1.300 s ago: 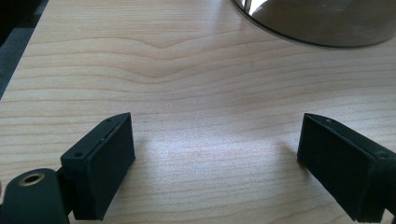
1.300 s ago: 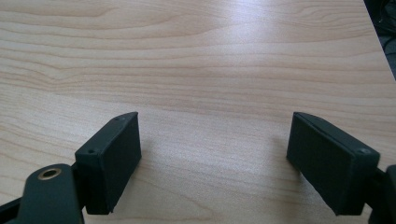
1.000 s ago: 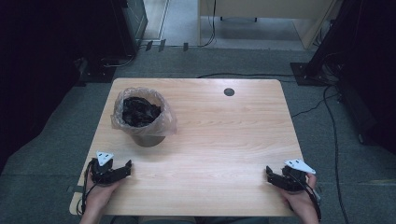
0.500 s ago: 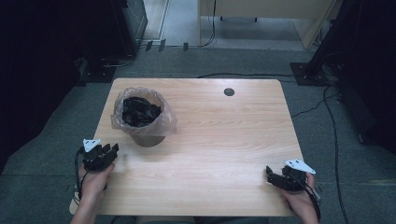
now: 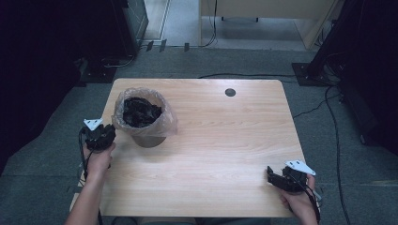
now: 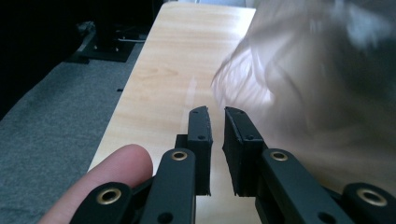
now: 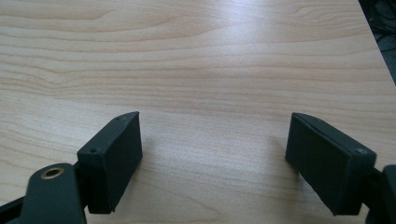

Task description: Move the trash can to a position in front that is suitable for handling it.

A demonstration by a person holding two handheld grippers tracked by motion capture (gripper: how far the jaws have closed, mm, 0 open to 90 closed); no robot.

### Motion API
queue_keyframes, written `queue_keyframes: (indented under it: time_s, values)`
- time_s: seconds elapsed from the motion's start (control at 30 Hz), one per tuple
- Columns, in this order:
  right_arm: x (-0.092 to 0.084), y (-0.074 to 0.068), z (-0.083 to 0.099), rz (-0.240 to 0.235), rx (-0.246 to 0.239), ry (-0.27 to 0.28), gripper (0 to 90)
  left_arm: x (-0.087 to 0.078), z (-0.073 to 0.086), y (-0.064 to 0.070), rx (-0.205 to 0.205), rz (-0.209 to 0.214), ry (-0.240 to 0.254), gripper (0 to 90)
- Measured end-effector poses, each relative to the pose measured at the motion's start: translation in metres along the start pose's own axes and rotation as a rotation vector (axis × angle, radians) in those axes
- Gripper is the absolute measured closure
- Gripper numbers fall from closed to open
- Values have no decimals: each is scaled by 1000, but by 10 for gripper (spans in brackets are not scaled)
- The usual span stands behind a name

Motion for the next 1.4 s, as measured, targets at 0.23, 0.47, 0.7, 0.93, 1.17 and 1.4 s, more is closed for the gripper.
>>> queue_keyframes:
  time_s: [0.23,0.47,0.7,0.93,1.17,1.4]
  values:
    - [-1,-5,-1,34,-25,16,260,3,-2,22,53,35,9,819]
    - [-5,-16,-8,52,-58,50,371,1,-4,29,58,56,10,835]
    - [-6,-36,-32,-9,-55,117,414,-2,-5,40,71,82,20,832]
    - [-2,-52,-66,-86,-40,209,520,-5,-6,50,90,96,24,832]
    - [13,-77,-97,-144,-54,237,632,-9,-6,61,99,110,27,824]
    - [40,-115,-131,-239,-90,219,797,-10,-7,68,106,120,26,817]
Point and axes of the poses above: each handheld gripper's, and its own axes: x roughly forward along the jaws, z roughly out of its underside, y roughly to its right, the point moved 5 cm from there along x, roughly forward along the jaws, and after that the axes turned 13 degrees about -z, right-handed, at the moved point
